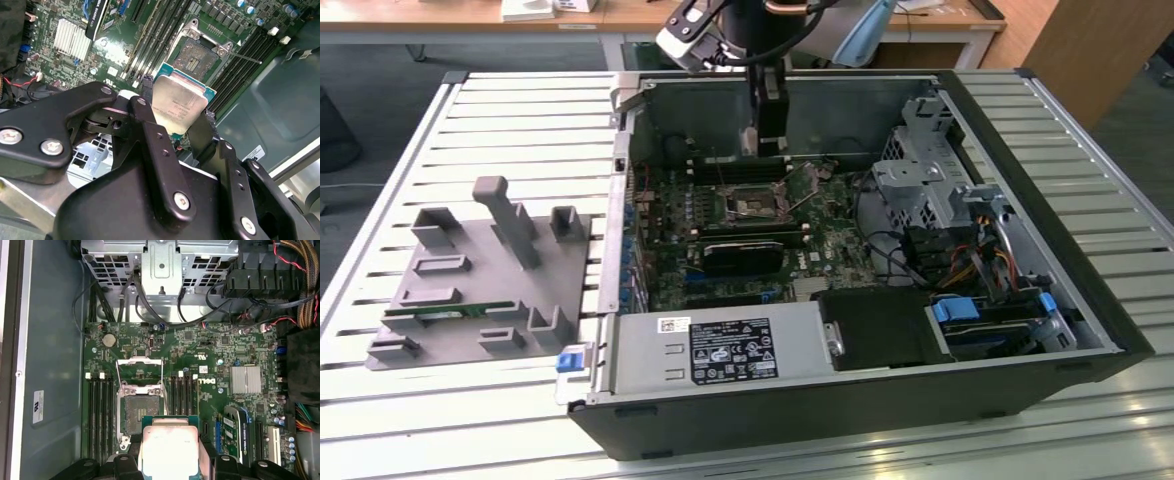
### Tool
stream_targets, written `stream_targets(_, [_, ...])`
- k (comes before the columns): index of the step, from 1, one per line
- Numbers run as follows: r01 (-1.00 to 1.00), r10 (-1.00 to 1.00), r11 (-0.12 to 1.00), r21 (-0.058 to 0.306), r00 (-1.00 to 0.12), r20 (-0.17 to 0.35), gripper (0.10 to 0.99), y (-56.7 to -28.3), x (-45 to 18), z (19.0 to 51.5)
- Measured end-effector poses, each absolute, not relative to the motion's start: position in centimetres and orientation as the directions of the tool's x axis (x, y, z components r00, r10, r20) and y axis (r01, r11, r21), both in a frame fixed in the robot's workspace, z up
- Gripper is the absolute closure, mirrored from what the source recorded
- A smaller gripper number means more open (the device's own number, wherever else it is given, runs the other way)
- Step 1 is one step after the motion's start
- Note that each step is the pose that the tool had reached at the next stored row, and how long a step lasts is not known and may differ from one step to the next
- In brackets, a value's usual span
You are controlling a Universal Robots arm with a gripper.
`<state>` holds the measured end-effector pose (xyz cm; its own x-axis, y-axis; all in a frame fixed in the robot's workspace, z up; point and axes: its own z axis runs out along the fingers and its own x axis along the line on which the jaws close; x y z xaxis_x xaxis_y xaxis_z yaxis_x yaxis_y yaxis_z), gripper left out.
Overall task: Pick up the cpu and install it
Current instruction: 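Place the cpu into insertion slot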
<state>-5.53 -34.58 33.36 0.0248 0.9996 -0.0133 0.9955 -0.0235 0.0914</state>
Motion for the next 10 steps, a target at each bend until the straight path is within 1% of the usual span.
stream_targets(10, [0.996,1.0,-0.024,0.091,0.025,-0.012,0.553,-34.57,-5.52,32.93])
